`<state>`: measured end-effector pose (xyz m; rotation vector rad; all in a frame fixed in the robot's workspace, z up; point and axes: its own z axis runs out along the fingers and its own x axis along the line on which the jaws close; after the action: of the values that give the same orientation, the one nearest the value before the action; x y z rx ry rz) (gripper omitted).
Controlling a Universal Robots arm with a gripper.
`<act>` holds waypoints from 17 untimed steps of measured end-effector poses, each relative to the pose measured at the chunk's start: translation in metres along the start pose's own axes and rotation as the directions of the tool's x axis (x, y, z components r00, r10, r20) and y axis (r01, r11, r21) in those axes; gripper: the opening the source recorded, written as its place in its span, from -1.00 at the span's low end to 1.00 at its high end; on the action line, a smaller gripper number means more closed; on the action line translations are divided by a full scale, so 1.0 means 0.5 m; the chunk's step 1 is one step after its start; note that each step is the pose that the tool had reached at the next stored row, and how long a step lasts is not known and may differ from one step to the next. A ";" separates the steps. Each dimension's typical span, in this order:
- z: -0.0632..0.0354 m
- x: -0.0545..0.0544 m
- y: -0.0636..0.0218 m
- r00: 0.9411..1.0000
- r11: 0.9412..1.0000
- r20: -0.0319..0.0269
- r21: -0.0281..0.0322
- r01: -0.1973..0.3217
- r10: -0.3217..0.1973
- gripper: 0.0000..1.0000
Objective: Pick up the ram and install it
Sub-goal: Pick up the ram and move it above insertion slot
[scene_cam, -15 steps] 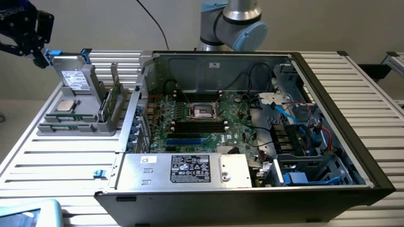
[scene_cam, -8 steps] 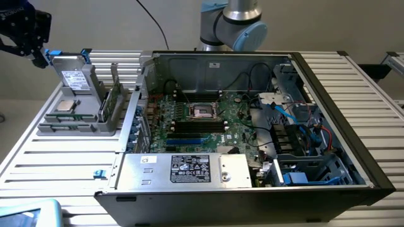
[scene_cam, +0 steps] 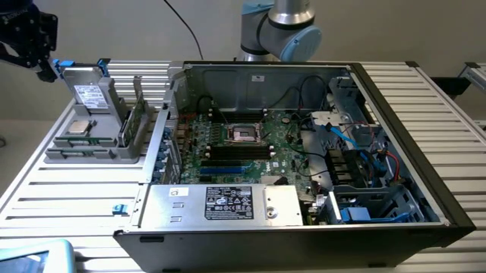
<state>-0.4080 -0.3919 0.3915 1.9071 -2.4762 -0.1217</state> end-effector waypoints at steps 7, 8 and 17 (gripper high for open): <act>0.000 0.000 0.000 0.992 0.992 -0.008 -0.004 0.127 -0.127 -0.78; 0.000 0.000 0.000 0.989 0.989 -0.010 -0.005 0.145 -0.145 -0.78; 0.000 0.000 0.000 0.980 0.980 -0.013 -0.007 0.201 -0.201 -0.78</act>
<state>-0.4080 -0.3919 0.3915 2.1434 -2.2661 -0.1171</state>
